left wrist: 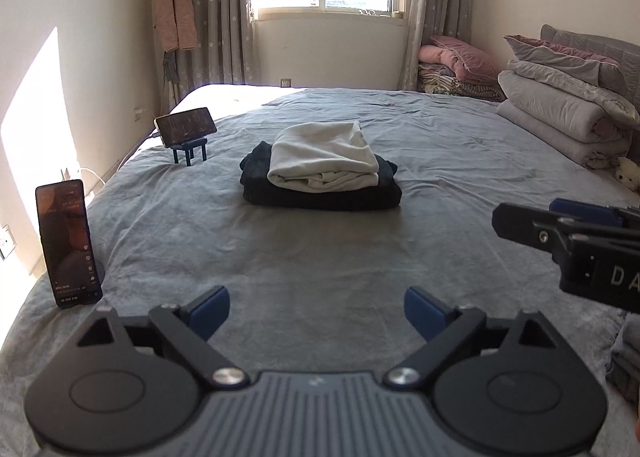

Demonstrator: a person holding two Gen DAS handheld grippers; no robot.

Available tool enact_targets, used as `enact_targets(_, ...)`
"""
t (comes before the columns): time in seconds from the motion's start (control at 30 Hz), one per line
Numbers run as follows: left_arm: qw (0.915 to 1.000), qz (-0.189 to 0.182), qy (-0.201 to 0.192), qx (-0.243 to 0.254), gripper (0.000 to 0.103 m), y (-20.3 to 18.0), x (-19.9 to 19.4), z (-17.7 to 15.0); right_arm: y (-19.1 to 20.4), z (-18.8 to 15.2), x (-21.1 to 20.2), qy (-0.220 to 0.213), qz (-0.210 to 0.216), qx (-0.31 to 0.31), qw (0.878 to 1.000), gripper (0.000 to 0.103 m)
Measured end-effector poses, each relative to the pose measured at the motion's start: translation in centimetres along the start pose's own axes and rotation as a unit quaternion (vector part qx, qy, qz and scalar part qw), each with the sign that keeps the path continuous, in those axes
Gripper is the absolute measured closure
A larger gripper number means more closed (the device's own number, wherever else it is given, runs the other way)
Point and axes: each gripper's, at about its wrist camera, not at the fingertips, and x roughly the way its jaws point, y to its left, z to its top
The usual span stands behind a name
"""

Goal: Fold clothes
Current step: 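Grasp the sweatshirt edge with the right gripper while the left gripper straightens it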

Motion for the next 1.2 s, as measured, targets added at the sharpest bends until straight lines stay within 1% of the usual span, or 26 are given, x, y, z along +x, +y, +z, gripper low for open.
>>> enact_targets(0.07, 0.9999, -0.002, -0.016, 0.003, 0.015, 0.6, 2.1, 1.4, -0.8, 1.0, 2.5, -0.001, 0.005, 0.006, 1.000, 0.032)
enact_targets(0.1, 0.9997, -0.004, -0.023, 0.005, 0.023, 0.9, 3.4, 2.1, -1.4, 1.5, 4.0, -0.001, 0.007, 0.012, 1.000, 0.034)
enact_targets(0.13, 0.9995, -0.007, -0.029, 0.007, 0.031, 1.2, 4.8, 2.8, -2.0, 2.0, 5.4, 0.000, 0.009, 0.018, 1.000, 0.037)
enact_targets(0.17, 0.9994, -0.011, -0.033, 0.009, 0.034, 1.5, 6.2, 3.4, -2.5, 2.5, 6.9, 0.000, 0.012, 0.024, 1.000, 0.045)
enact_targets(0.2, 0.9992, -0.014, -0.036, 0.011, 0.039, 1.8, 7.8, 4.0, -3.1, 3.0, 8.4, 0.001, 0.014, 0.030, 0.999, 0.050)
enact_targets(0.23, 0.9990, -0.016, -0.040, 0.014, 0.043, 2.0, 9.3, 4.6, -3.6, 3.5, 9.8, 0.001, 0.016, 0.036, 0.999, 0.051)
enact_targets(0.37, 0.9972, -0.025, -0.062, 0.033, 0.051, 2.7, 15.3, 6.2, -6.0, 5.1, 15.5, 0.002, 0.021, 0.060, 0.998, 0.056)
enact_targets(0.43, 0.9960, -0.040, -0.072, 0.036, 0.054, 2.9, 17.9, 6.8, -7.0, 5.6, 17.9, 0.003, 0.021, 0.068, 0.997, 0.058)
enact_targets(0.57, 0.9934, -0.066, -0.088, 0.031, 0.063, 3.3, 22.2, 7.9, -8.5, 6.2, 22.8, 0.008, 0.018, 0.068, 0.997, 0.062)
enact_targets(0.63, 0.9918, -0.082, -0.094, 0.029, 0.070, 3.4, 23.6, 8.2, -9.1, 6.1, 24.8, 0.010, 0.020, 0.078, 0.997, 0.062)
enact_targets(0.73, 0.9881, -0.109, -0.103, 0.035, 0.073, 3.2, 25.2, 8.4, -9.7, 5.8, 27.2, 0.012, 0.017, 0.082, 0.996, 0.063)
enact_targets(0.8, 0.9856, -0.125, -0.102, 0.051, 0.073, 2.7, 25.9, 8.1, -10.0, 5.6, 28.6, 0.012, 0.016, 0.085, 0.996, 0.063)
enact_targets(0.87, 0.9838, -0.131, -0.099, 0.071, 0.073, 2.2, 26.4, 7.6, -10.4, 5.5, 29.7, 0.009, 0.018, 0.092, 0.996, 0.063)
enact_targets(0.97, 0.9803, -0.136, -0.099, 0.104, 0.073, 1.5, 27.0, 6.9, -10.6, 5.7, 31.0, 0.005, 0.026, 0.097, 0.995, 0.071)
enact_targets(1.03, 0.9783, -0.137, -0.099, 0.119, 0.073, 1.3, 27.4, 6.5, -10.3, 5.8, 31.6, 0.006, 0.034, 0.098, 0.995, 0.082)
enact_targets(1.07, 0.9776, -0.139, -0.099, 0.123, 0.073, 1.4, 27.6, 6.4, -10.1, 5.8, 31.8, 0.006, 0.030, 0.091, 0.995, 0.096)
enact_targets(1.17, 0.9776, -0.147, -0.091, 0.120, 0.073, 1.8, 28.0, 6.1, -10.2, 5.6, 31.7, -0.009, -0.001, 0.080, 0.997, 0.099)
enact_targets(1.2, 0.9774, -0.149, -0.089, 0.120, 0.073, 1.8, 28.1, 6.0, -10.6, 5.3, 32.0, 0.001, -0.013, 0.091, 0.996, 0.099)
